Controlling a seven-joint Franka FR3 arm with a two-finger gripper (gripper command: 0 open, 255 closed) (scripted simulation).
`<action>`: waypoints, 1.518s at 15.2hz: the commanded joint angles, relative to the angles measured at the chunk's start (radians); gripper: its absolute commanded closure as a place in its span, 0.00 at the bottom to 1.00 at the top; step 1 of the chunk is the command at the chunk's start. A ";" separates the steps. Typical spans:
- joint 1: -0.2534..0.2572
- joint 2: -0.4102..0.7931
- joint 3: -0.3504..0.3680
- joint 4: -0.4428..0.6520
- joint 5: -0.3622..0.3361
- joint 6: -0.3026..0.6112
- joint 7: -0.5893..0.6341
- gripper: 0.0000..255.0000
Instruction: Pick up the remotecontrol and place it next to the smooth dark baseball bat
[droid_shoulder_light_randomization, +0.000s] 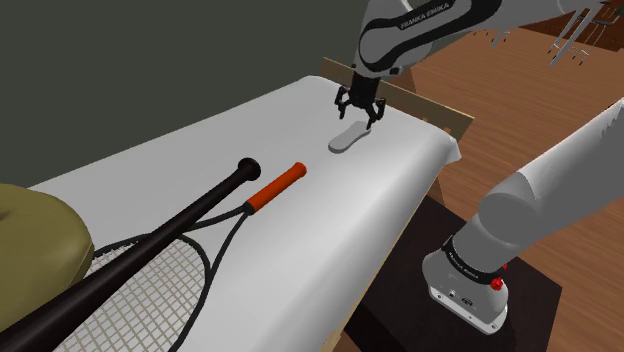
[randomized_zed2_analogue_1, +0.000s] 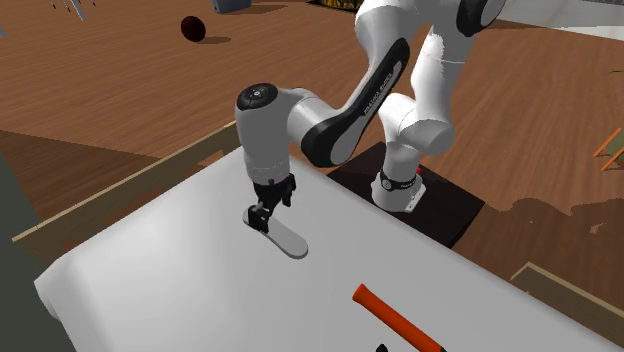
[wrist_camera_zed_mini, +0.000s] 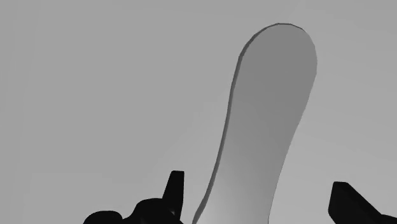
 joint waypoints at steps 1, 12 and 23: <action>-0.010 0.045 0.000 0.014 0.001 0.027 0.066 0.00; -0.011 0.108 0.001 -0.031 -0.010 0.134 0.074 0.00; -0.011 0.108 0.001 -0.031 -0.010 0.134 0.074 1.00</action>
